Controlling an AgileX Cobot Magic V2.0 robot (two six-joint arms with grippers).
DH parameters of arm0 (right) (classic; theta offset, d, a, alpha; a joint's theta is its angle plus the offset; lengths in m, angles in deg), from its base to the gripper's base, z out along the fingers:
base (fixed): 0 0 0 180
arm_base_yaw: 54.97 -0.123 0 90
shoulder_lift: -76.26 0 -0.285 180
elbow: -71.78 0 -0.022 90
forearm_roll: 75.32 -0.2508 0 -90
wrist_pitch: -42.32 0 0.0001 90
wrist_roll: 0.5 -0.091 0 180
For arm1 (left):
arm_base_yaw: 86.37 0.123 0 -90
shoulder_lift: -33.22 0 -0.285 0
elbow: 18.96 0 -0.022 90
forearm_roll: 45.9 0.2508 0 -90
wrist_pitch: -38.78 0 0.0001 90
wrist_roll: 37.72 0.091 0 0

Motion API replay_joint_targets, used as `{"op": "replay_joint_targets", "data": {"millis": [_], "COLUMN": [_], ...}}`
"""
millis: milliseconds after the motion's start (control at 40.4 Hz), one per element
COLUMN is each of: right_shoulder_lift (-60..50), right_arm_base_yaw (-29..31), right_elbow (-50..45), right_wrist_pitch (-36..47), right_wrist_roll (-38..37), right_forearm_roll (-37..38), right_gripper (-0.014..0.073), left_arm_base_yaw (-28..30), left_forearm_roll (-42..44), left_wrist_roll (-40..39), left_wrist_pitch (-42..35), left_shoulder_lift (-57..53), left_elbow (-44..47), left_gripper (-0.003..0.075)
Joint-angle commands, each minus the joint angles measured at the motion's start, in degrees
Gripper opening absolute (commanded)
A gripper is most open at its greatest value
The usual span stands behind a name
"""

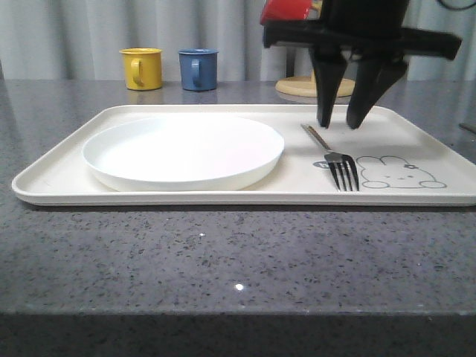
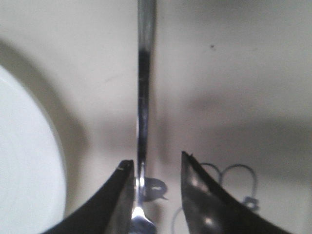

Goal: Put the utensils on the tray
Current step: 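Lower the fork onto the tray beside the plate and release, then grasp the metal chopsticks with the right gripper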

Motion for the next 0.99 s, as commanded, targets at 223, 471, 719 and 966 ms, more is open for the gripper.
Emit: {"op": "replay_joint_targets", "data": {"millis": [223,471,719,966], "right_shoulder_lift": [-13.66,-13.83,-11.2,-6.24], "right_arm_base_yaw": [6.65,19.92,28.45,29.12], "right_elbow": [1.64,-1.44,-6.89,-7.46], "right_wrist_pitch": [-9.55,-11.49,-10.17,-8.3], "right_wrist_roll": [8.8,21.36,30.42,32.6], "right_forearm_roll": [11.99,1.57,-2.8,-1.99], "right_gripper": [0.0278,0.0278,0.0277,0.0277], "left_arm_base_yaw": [-0.41,-0.41,-0.41,-0.41], "left_forearm_roll": [0.0,0.0,0.0,0.0], "left_wrist_roll": [-0.66,-0.66,-0.66,-0.66], "left_wrist_pitch": [-3.71,-3.71,-3.71,-3.71], "left_shoulder_lift": [0.05,0.05,0.05,0.05], "left_elbow": [-1.33,-1.33,-1.33,-1.33], "left_gripper": [0.0369,0.0369,0.0369,0.0368]}}
